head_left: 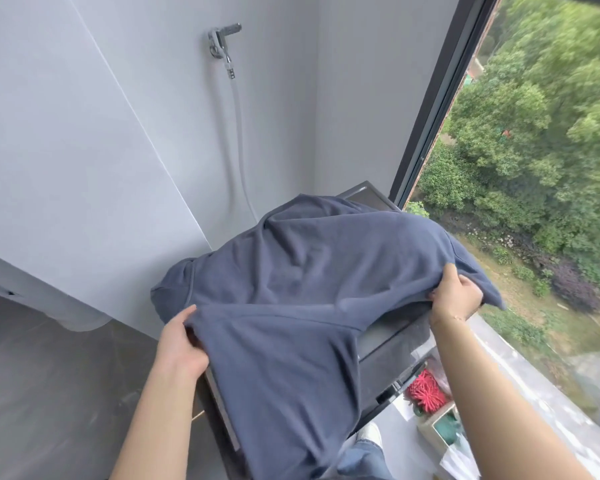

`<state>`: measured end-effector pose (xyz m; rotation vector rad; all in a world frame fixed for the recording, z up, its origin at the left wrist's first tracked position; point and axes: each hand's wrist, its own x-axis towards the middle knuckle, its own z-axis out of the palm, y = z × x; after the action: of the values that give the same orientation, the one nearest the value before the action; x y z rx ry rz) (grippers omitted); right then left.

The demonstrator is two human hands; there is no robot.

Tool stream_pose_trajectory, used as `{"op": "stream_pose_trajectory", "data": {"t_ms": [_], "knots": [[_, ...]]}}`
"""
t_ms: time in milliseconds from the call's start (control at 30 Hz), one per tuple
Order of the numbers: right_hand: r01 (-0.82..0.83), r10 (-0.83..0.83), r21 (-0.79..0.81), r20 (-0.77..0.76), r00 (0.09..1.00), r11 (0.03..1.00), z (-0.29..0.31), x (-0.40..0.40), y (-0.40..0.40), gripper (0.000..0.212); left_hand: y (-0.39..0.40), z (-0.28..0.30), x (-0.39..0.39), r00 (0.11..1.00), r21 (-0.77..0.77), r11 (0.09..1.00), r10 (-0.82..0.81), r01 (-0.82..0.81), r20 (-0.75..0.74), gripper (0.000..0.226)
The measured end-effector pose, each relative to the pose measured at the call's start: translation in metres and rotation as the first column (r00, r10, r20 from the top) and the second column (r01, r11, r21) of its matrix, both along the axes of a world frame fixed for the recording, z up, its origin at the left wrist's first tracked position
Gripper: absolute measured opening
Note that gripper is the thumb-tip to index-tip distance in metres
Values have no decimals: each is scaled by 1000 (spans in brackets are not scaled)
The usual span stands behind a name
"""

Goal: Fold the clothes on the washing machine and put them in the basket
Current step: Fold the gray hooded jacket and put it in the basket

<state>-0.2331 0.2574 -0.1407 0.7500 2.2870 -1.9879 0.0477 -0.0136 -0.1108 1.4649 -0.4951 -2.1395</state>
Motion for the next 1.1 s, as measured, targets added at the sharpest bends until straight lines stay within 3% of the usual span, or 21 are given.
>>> {"op": "stream_pose_trajectory", "data": {"t_ms": [100,167,300,367,433,500,600,667,767,833,900,1000,1100], "knots": [[-102,113,-111,99,989,989,7,-27,-27,21,-25,-2,-31,992,39,998,51,-47,-117,21],[-142,166,-147,169,971,979,1,-31,-39,19,-32,-12,-44,992,33,998,-41,46,-121,29],[-248,237,71,137,962,966,-17,3,-46,28,-26,-26,-35,936,-239,920,-251,309,245,32],[-326,317,35,147,937,945,-25,40,-48,22,-25,-35,-11,837,-422,789,-201,446,510,25],[-472,461,19,184,868,881,-34,80,-50,19,-26,-43,13,667,-496,591,-98,636,739,29],[-656,622,189,213,754,731,-38,110,-53,25,-30,-53,25,566,-488,475,-25,732,824,41],[-760,730,359,248,637,541,-38,127,-65,34,-35,-60,23,399,-399,429,93,811,912,37],[-762,739,415,259,622,496,-36,133,-74,38,-38,-62,24,412,-413,420,96,809,906,21],[-750,726,429,261,637,504,-43,136,-74,31,-36,-60,32,616,-559,344,-75,754,784,14],[-739,704,392,260,661,548,-46,137,-71,28,-37,-53,39,660,-599,315,-139,737,739,10],[-712,663,338,265,700,616,-46,142,-67,28,-44,-53,50,611,-557,269,-194,786,768,8],[-671,603,285,295,741,685,-45,154,-62,32,-54,-57,69,454,-410,205,-269,889,850,13],[-698,624,213,324,711,684,-39,166,-57,25,-65,-59,86,306,-249,241,-241,938,921,15]]}}
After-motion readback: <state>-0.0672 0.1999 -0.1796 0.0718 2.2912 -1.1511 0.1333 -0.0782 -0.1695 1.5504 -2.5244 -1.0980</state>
